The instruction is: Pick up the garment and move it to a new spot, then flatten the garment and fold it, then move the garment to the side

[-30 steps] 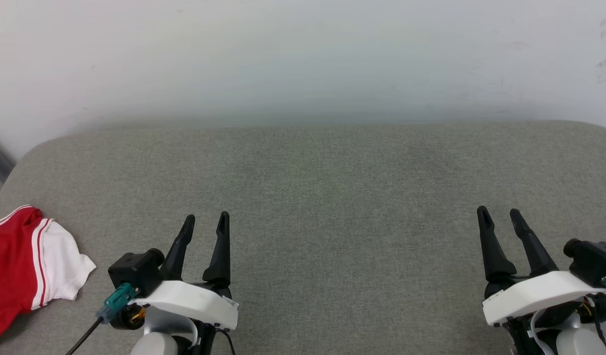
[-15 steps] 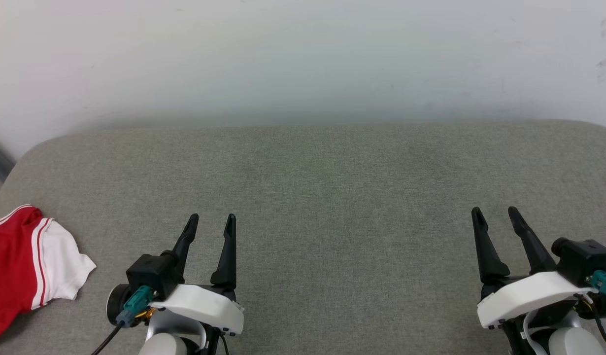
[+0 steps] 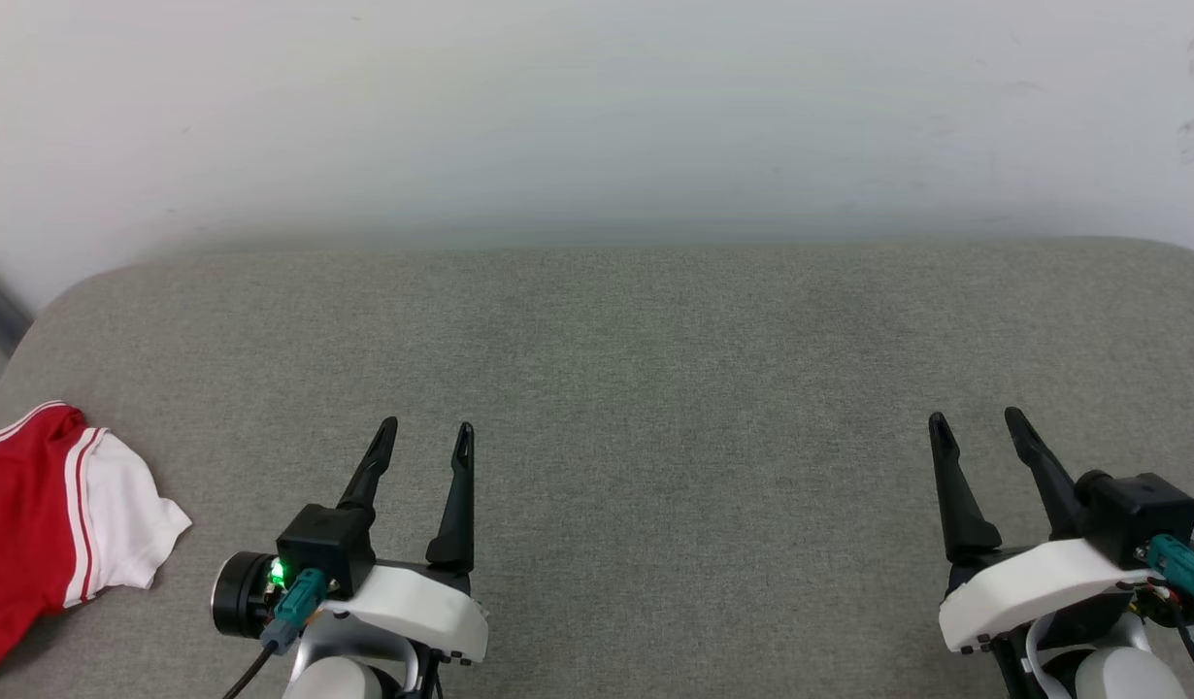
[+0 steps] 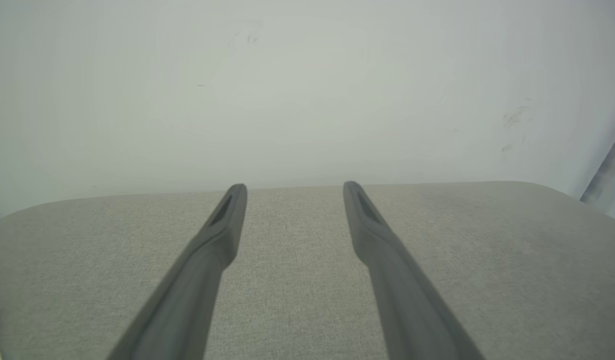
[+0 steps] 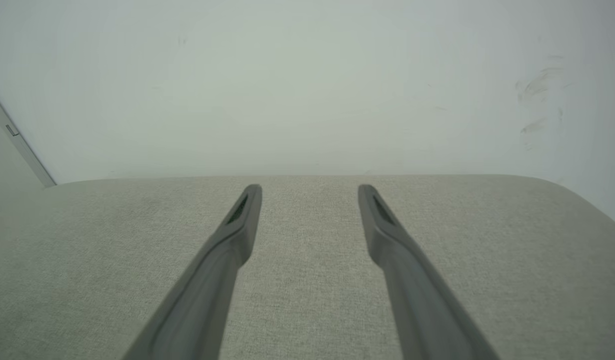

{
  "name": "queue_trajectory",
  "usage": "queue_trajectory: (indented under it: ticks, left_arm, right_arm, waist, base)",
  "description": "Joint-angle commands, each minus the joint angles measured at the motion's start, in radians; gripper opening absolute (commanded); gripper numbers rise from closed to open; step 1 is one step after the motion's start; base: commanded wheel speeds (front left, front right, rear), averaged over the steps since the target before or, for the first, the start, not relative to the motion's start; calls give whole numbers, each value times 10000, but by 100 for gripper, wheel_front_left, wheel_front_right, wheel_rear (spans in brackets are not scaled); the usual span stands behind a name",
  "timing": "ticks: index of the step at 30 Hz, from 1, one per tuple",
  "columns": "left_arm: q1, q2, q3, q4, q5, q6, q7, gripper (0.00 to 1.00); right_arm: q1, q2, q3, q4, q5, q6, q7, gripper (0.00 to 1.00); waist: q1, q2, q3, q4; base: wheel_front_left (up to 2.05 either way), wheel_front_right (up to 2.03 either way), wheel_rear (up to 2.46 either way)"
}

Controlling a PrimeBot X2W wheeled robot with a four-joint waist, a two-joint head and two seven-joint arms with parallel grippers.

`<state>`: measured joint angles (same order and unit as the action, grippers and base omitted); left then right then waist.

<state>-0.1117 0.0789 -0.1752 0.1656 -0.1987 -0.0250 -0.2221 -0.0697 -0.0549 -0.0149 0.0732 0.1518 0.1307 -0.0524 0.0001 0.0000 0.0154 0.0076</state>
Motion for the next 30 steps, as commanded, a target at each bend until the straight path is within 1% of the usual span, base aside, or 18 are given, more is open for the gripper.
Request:
queue_trajectory:
  ticks: [1, 20, 30]
  left_arm:
    - [-146, 3, -14, -11, 241, 76, -95, 100]
    - [-132, -97, 54, 286, 1202, 190, -447, 100]
    - [-140, -141, 183, 487, 1006, 161, -435, 100]
  right_arm:
    - [92, 42, 0, -43, -194, 0, -74, 100]
    - [70, 58, 60, -31, -1067, -1, -238, 100]
    - [23, 59, 67, 64, -901, -1, -200, 100]
  waist:
    - [-1, 0, -16, -3]
    - [-1, 0, -75, -4]
    - [-1, 0, -125, 23]
  base:
    - [0, 0, 0]
    - [0, 0, 0]
    - [0, 0, 0]
